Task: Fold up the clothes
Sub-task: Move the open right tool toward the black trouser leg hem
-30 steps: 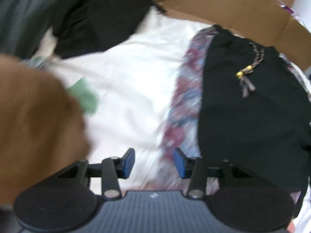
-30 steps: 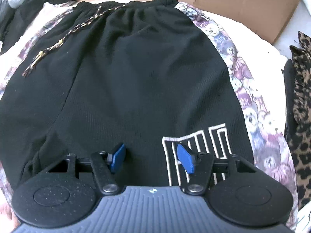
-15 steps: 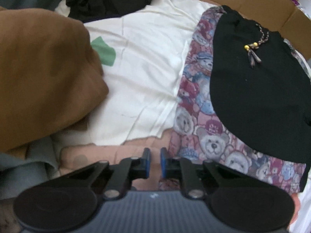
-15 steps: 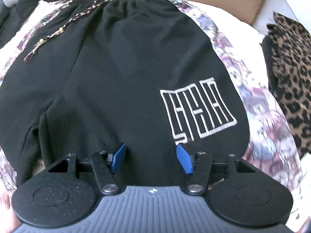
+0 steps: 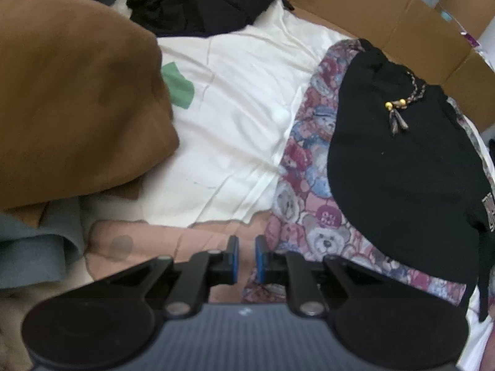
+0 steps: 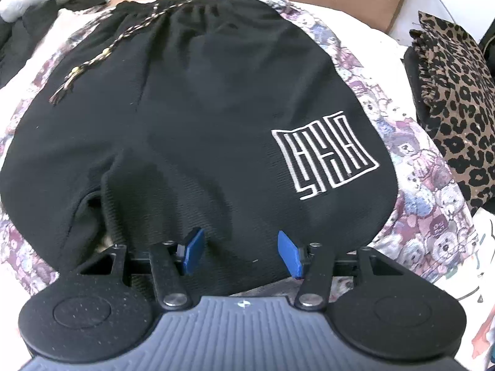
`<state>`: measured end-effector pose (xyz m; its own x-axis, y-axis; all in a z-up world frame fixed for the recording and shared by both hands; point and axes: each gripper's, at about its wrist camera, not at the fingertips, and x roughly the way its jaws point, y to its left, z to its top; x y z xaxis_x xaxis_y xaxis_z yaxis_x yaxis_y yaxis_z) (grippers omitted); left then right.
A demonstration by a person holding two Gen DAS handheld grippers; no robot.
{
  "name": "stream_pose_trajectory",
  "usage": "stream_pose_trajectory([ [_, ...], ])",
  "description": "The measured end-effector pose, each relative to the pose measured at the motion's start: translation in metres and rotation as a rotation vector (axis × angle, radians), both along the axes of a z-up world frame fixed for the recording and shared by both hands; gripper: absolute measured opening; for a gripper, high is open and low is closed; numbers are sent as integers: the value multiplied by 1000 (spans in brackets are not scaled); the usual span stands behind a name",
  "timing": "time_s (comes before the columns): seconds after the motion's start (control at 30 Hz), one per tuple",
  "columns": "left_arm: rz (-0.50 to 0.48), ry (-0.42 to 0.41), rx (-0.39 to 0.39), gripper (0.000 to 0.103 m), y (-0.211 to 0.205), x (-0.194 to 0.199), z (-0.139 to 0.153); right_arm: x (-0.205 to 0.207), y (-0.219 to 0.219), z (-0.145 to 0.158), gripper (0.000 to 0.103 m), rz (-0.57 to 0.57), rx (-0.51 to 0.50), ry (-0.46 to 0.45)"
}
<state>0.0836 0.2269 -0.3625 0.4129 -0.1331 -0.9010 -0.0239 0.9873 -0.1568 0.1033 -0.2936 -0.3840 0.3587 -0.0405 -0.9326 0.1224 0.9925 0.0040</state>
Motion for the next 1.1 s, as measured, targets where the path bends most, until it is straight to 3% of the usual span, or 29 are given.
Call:
stream_pose_trajectory([
  [0.4, -10, 31, -17, 12, -4, -3, -12, -7, 29, 4, 60, 15, 32, -1],
  [0.57, -24, 29, -28, 22, -6, -8, -10, -12, 30, 4, 60, 15, 31, 7],
  [0.77, -45, 56, -10, 22, -11, -9, -17, -16, 29, 2, 60, 5, 24, 14],
  [0.93, -14, 21, -21, 22, -4, -12, -5, -16, 33, 10, 59, 24, 24, 0],
  [1.1, -2, 2, -2, 22, 4, -13, 4, -14, 54, 22, 59, 95, 93, -22],
])
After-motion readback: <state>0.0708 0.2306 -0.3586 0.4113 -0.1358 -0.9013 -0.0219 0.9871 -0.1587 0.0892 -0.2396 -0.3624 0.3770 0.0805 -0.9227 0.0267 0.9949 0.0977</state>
